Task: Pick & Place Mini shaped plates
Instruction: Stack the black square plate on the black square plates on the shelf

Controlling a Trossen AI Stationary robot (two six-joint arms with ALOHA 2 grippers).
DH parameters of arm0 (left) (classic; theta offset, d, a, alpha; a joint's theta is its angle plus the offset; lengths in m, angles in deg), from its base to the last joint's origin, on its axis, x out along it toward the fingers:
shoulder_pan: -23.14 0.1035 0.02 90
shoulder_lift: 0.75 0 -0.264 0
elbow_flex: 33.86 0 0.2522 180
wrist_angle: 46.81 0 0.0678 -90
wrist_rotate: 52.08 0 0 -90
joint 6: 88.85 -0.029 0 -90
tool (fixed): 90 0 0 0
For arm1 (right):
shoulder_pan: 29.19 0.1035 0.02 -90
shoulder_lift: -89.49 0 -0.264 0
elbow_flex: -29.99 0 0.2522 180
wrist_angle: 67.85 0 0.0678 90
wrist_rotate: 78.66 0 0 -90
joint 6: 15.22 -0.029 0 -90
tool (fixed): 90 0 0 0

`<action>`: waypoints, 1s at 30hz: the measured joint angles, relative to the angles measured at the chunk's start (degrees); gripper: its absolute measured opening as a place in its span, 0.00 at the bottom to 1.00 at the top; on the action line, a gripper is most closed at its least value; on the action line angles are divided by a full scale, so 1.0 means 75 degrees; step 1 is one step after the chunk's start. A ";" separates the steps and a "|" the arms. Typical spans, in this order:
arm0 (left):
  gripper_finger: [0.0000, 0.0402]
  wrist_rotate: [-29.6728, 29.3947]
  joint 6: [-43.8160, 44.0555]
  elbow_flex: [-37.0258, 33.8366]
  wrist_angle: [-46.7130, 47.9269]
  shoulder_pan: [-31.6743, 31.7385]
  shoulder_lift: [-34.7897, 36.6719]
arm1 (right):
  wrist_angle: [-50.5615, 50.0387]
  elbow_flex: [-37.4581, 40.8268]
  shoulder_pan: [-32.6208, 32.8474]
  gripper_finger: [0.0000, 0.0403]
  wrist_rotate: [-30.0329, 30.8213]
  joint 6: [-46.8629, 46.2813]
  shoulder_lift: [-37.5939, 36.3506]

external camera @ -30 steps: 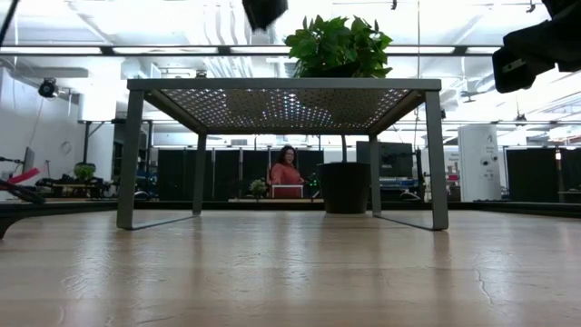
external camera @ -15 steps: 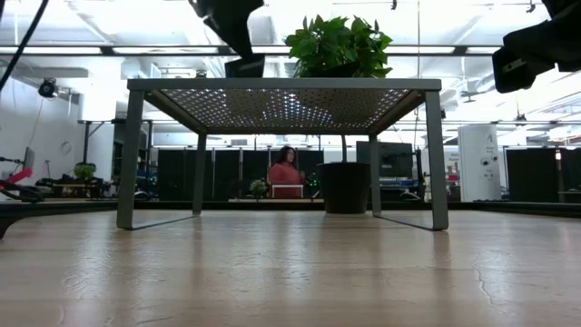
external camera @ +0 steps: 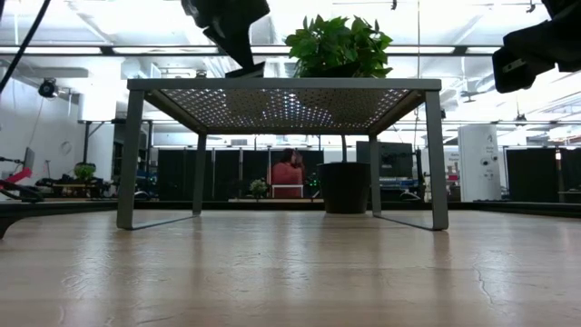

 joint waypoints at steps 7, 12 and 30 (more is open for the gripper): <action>0.00 -0.0004 0.0030 -0.0084 -0.0133 -0.0008 0.0000 | -0.0001 0.0001 -0.0002 0.02 0.0002 -0.0019 0.0001; 0.00 0.0037 0.0225 -0.0084 -0.0173 -0.0006 0.0000 | 0.0000 0.0001 0.0001 0.02 0.0002 0.0001 -0.0001; 0.19 -0.0012 0.0204 -0.0081 -0.0162 -0.0053 -0.0003 | 0.0000 0.0001 -0.0001 0.02 -0.0001 0.0001 -0.0001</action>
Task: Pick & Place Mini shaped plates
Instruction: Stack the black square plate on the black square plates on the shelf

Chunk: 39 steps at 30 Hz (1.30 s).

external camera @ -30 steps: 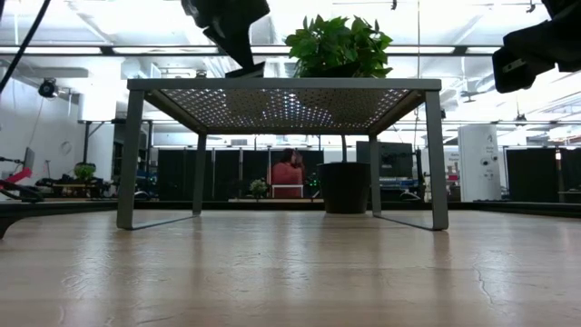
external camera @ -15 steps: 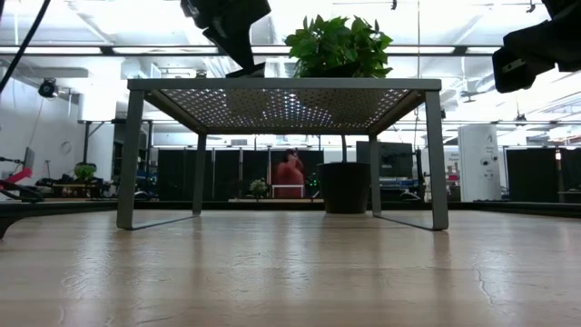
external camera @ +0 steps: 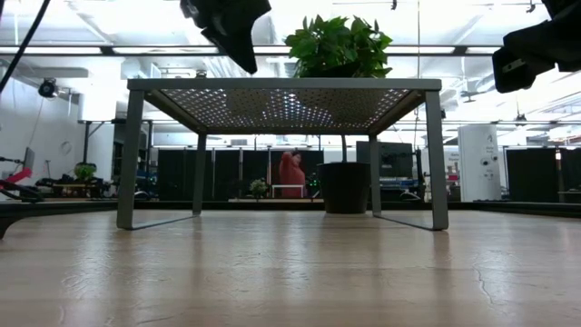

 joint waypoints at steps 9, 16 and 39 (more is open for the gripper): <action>0.20 0.1901 0.0552 0.0000 -0.0003 -0.0361 0.0000 | -0.0001 0.0000 -0.0001 0.02 0.0001 0.0002 0.0000; 0.20 0.2278 0.0365 -0.0003 0.0024 -0.1109 0.0000 | 0.0002 0.0000 -0.0001 0.02 0.0000 -0.0006 0.0000; 0.20 0.3939 0.1247 -0.0772 0.0047 -0.3054 0.0003 | -0.0001 0.0000 -0.0001 0.02 0.0002 -0.0016 0.0001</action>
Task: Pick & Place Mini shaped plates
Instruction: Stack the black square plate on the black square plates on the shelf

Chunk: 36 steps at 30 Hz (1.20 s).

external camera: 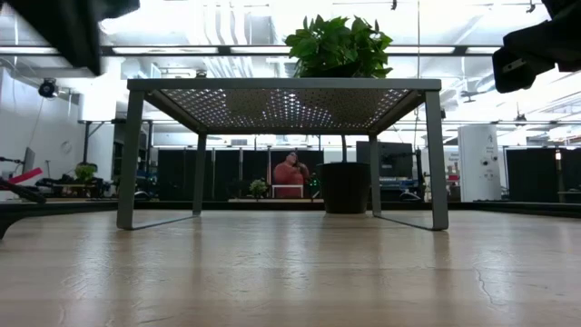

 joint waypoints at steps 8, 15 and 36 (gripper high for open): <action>0.20 0.0998 0.0976 -0.0846 -0.0042 -0.0442 0.0000 | 0.0000 0.0000 0.0003 0.02 0.0000 0.0013 -0.0001; 0.20 0.1765 0.1628 -0.1459 -0.0041 -0.0809 0.0000 | 0.0001 0.0000 0.0002 0.02 0.0000 0.0001 0.0000; 0.20 0.2331 0.1954 -0.2759 -0.0538 -0.1043 0.0006 | 0.0000 0.0000 0.0001 0.02 0.0000 0.0009 -0.0001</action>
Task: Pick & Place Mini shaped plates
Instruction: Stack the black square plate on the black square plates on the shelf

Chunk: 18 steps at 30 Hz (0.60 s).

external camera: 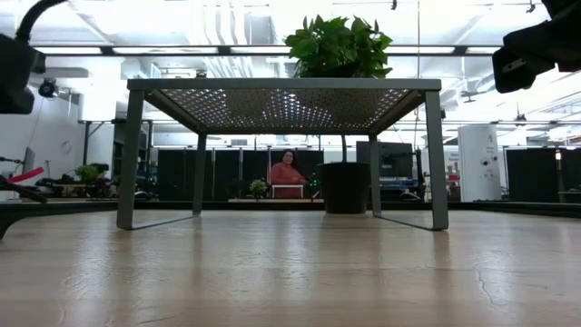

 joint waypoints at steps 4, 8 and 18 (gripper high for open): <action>0.20 -0.0005 0.0017 -0.0180 -0.0048 0.0000 0.0000 | 0.0000 0.0000 -0.0001 0.02 -0.0003 0.0004 0.0000; 0.20 -0.0008 0.0019 -0.0381 -0.0239 0.0003 0.0000 | 0.0000 0.0000 0.0000 0.02 -0.0002 0.0004 0.0000; 0.19 -0.0014 0.0044 -0.0476 -0.0469 0.0003 0.0000 | 0.0000 0.0000 -0.0001 0.02 0.0000 0.0007 0.0000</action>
